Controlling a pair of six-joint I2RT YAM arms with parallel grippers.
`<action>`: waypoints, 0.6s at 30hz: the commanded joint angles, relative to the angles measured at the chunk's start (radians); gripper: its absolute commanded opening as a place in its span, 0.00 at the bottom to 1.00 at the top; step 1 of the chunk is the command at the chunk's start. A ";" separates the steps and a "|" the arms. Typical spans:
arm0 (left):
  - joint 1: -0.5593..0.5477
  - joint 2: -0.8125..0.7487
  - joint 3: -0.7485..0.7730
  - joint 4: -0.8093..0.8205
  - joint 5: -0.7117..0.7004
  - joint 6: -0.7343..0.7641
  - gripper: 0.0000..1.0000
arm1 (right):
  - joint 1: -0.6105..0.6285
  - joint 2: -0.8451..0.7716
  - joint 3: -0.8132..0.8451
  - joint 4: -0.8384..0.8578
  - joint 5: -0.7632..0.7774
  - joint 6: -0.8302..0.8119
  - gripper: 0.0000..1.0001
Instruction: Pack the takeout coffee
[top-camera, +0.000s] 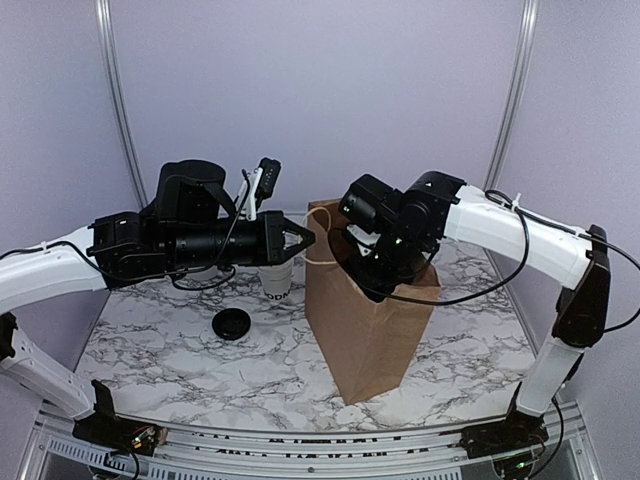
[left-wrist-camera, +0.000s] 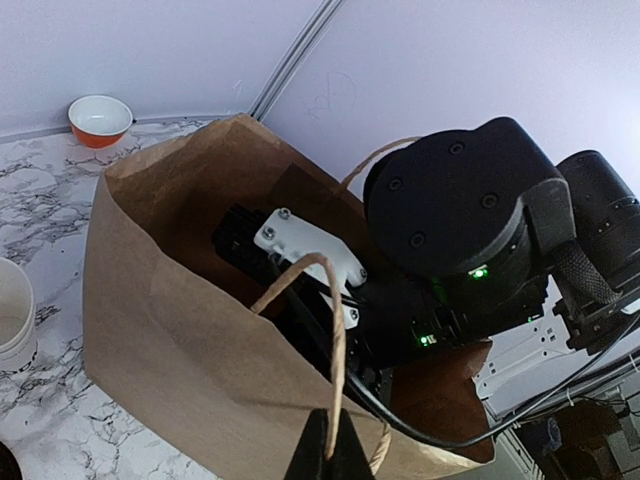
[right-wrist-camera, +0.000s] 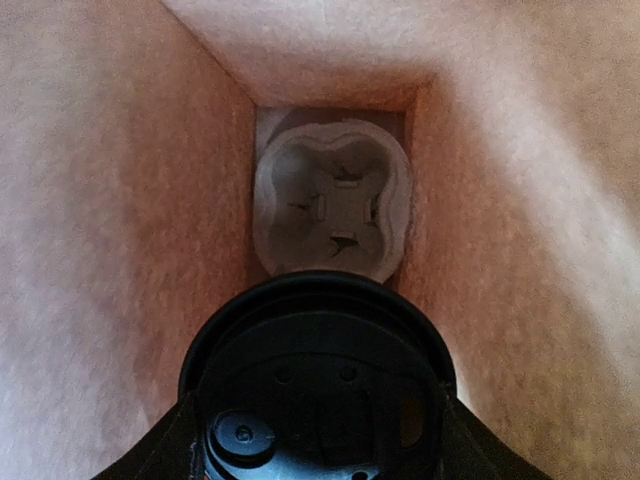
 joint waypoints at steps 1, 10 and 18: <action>-0.011 -0.027 -0.023 0.045 0.021 -0.008 0.00 | -0.025 0.021 0.047 -0.012 -0.020 -0.029 0.59; -0.011 -0.054 -0.044 0.030 -0.072 -0.001 0.00 | -0.027 0.002 0.020 -0.020 -0.054 -0.004 0.58; 0.003 -0.064 -0.051 0.027 -0.111 -0.001 0.00 | 0.014 -0.043 -0.044 -0.029 -0.050 0.038 0.58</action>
